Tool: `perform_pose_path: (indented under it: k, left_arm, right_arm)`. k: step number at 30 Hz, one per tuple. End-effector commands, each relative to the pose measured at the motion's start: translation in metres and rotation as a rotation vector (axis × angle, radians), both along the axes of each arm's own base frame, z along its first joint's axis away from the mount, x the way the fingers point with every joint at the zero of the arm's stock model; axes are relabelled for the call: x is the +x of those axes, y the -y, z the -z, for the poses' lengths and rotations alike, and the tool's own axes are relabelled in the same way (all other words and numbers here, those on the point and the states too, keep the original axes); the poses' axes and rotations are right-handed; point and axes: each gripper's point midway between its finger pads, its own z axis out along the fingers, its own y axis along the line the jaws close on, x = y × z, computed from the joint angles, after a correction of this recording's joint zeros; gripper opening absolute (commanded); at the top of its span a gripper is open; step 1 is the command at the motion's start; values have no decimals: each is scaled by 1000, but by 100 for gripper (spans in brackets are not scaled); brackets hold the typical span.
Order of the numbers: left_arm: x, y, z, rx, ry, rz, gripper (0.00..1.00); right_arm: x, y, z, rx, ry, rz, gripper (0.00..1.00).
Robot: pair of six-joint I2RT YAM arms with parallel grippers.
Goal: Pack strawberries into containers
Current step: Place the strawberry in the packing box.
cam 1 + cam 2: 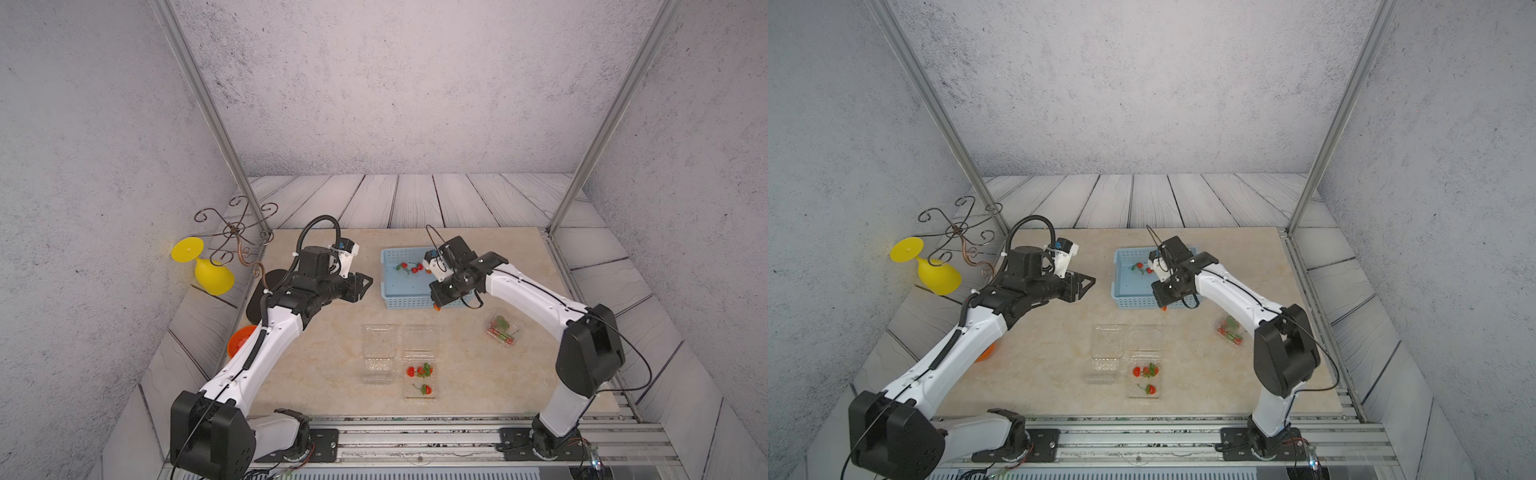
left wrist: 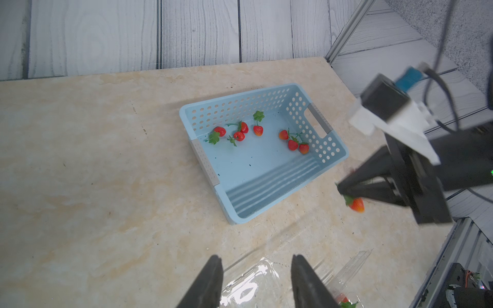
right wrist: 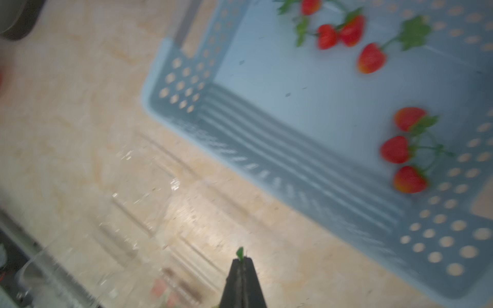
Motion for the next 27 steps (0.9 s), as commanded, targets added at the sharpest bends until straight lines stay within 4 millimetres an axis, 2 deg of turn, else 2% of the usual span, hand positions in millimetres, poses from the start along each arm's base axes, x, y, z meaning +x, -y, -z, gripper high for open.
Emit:
perform_pose_path:
  k: [1, 4, 9, 14, 17, 19, 23, 27]
  left_arm:
    - [-3, -2, -3, -6, 9, 2, 46]
    - [-2, -1, -5, -11, 11, 5, 46]
    - [-3, -3, -6, -8, 16, -3, 46]
    - [-4, -2, -6, -11, 17, -1, 46]
    - [-4, -3, -7, -11, 21, -3, 46]
    - [-5, -4, -8, -10, 23, -5, 46]
    - [-5, -4, -8, -10, 23, -5, 46]
    - [-5, -4, -9, -11, 25, -4, 46]
  right_arm:
    - [-51, -8, -22, 69, -6, -101, 0]
    - [-87, -14, -13, 77, -67, -162, 0]
    - [-129, -29, 23, 48, -153, -234, 0]
    - [-152, -39, 56, 13, -207, -278, 0]
    - [-161, -37, 74, -49, -223, -307, 5]
    - [-166, -32, 83, -101, -229, -321, 13]
    - [-170, -31, 79, -102, -217, -331, 35]
    - [-162, -32, 50, -65, -142, -325, 40]
